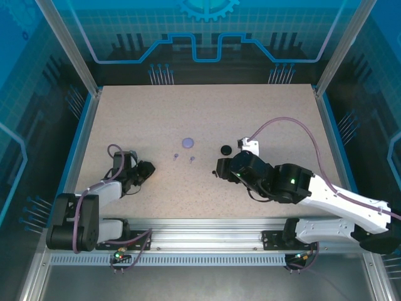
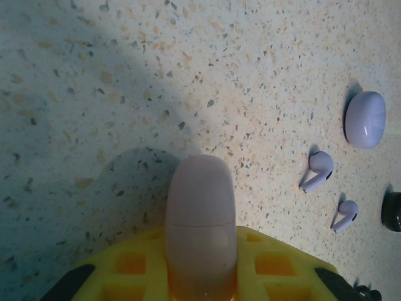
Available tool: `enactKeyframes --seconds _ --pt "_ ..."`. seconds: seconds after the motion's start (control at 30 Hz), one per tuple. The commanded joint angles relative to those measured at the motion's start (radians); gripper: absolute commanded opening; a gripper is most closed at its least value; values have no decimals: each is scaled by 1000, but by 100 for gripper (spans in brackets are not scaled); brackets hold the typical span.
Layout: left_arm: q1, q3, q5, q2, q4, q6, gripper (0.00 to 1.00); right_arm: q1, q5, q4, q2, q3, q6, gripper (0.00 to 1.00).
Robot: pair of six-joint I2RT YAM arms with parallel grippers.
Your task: Insert wireless bluetooth earbuds into charging case
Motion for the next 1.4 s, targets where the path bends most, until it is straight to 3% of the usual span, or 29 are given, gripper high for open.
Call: enactKeyframes --seconds 0.0,0.33,0.43,0.67,0.93,1.17,1.37 --pt "14 -24 24 25 29 -8 7 13 35 -28 38 49 -18 65" --pt "34 -15 6 -2 -11 -22 32 12 20 -17 116 80 -14 67" --pt "34 -8 -14 -52 -46 -20 45 13 21 -21 118 77 -7 70" --pt "36 66 -95 -163 -200 -17 62 4 15 -39 123 83 -21 79" --pt "37 182 -177 -297 -359 -52 66 -53 -7 -61 126 82 -42 83" --pt "37 305 -65 -333 -320 -51 66 -242 -137 -21 169 43 -150 83" --pt "36 404 71 -307 -224 -40 67 -420 -234 50 273 75 -426 84"
